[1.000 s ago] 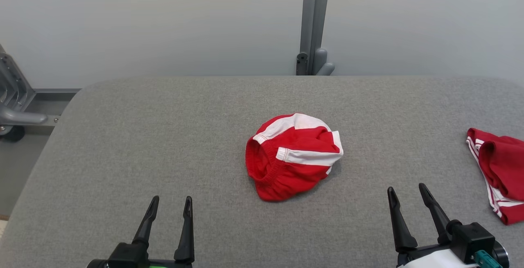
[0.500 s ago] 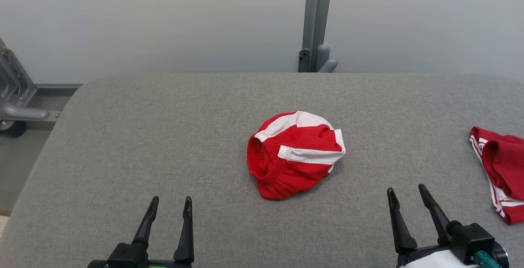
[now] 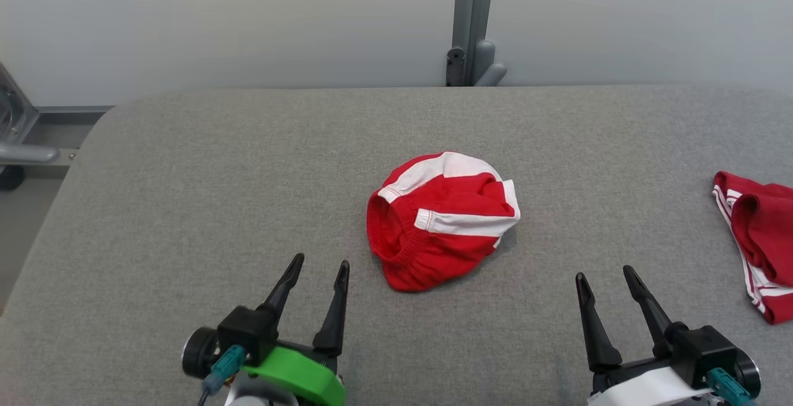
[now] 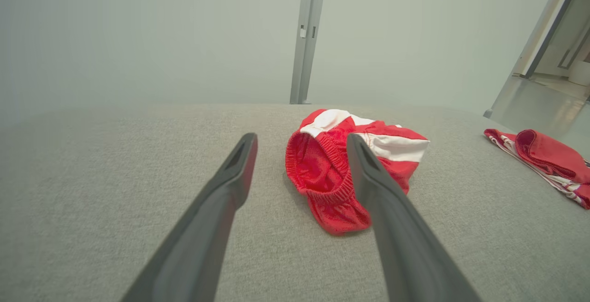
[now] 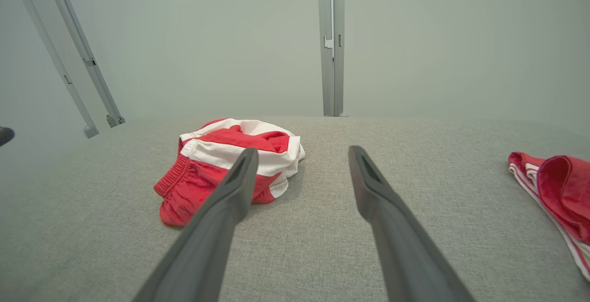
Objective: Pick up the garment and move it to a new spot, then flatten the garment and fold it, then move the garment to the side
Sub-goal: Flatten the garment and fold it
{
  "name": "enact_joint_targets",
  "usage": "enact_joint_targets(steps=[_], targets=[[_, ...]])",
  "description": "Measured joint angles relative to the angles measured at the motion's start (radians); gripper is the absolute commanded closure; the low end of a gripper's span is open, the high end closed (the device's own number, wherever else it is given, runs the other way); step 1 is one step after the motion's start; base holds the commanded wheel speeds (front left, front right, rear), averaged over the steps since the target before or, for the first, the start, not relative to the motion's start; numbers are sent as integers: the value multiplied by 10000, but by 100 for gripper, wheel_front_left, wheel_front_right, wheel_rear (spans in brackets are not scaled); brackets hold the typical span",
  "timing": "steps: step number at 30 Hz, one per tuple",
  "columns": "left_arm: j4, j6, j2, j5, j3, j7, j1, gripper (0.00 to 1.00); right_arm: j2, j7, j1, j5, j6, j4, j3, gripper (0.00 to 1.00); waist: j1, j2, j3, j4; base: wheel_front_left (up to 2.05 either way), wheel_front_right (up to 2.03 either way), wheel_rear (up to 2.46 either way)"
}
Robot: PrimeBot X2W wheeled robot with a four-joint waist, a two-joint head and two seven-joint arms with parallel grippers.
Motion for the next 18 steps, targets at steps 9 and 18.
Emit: enact_joint_targets(steps=[9, 18], targets=[[2736, -111, -15, -1333, -2305, 0, -3064, 0, -82, 2, -452, -79, -2, 31, 174, 0, 0, 0, 664, -539, 0, 0, 0], [4803, -119, 46, -3039, -3634, 895, -5202, 0, -77, 0, -818, -96, -2, 42, 257, 0, 0, 0, 1345, -1217, 0, 0, 0]])
